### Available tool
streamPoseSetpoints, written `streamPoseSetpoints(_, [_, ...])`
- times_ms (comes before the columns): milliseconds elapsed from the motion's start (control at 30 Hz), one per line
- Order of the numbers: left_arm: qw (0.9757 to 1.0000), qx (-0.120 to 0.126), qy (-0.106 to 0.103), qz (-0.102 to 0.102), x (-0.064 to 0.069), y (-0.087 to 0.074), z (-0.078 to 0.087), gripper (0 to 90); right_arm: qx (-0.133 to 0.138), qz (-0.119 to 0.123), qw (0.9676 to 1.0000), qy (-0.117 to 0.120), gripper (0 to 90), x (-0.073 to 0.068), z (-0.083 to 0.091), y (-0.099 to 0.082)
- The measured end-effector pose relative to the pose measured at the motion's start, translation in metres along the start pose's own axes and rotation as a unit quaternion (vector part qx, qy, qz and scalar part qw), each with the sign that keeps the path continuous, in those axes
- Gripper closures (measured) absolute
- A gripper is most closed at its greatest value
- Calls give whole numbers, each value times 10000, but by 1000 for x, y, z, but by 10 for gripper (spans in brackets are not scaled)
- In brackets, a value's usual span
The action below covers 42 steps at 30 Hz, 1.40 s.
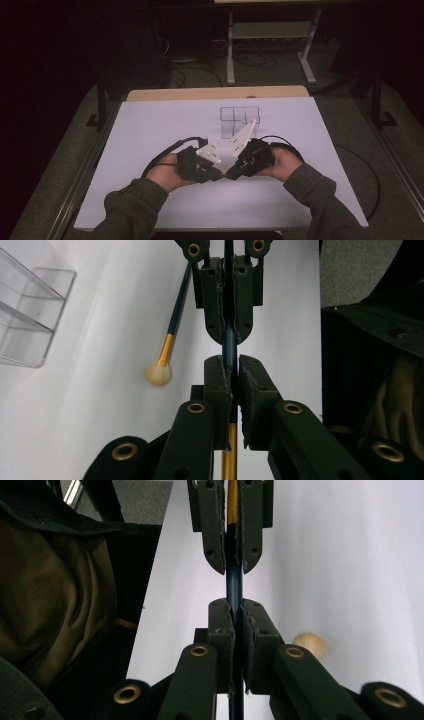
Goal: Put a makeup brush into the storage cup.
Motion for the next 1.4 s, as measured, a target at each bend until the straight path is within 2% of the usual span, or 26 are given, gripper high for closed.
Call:
streamPoseSetpoints(33, [10000,17,10,21,0,0,0,822,16,-17,10000,-3,837,-1,0,-1])
streamPoseSetpoints(100, [9999,86,98,109,-2,-1,2,729,21,2,10000,-75,838,0,1,-4])
streamPoseSetpoints(233, [9995,195,127,234,-1,-4,7,679,165,-27,9998,-125,838,-1,7,-9])
streamPoseSetpoints(333, [9992,222,157,295,-1,-8,11,679,307,-26,9993,-190,838,-1,13,-15])
streamPoseSetpoints(400, [9989,232,139,394,0,-12,13,683,363,-35,9991,-212,837,-1,15,-19])
streamPoseSetpoints(567, [9988,230,42,421,1,-16,13,722,459,-37,9986,-261,837,-2,19,-25])
streamPoseSetpoints(767, [9990,194,-119,384,1,-16,11,808,469,-13,9986,-259,838,-3,18,-26])
streamPoseSetpoints(1000, [9988,120,-347,327,3,-16,8,845,391,84,9987,-303,826,-2,13,-28])
streamPoseSetpoints(1167, [9986,97,-348,398,2,-17,8,846,360,78,9988,-321,807,-2,11,-27])
streamPoseSetpoints(1200, [9985,96,-330,417,2,-17,9,847,382,71,9986,-368,761,-1,10,-25])
streamPoseSetpoints(1233, [9985,95,-329,427,1,-17,9,847,389,44,9985,-389,757,-1,10,-25])
streamPoseSetpoints(1400, [9989,-50,-302,344,0,-16,8,847,308,107,9984,-466,719,-5,7,-15])
Point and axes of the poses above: each handheld gripper's, and its own axes: z roughly backward along the jaws, y roughly out of its top, x roughly to its right, the point moved 4 cm from there along -z, roughly forward along the jaws, and after that the axes turned 15 degrees about -z, right-handed, at the moved point
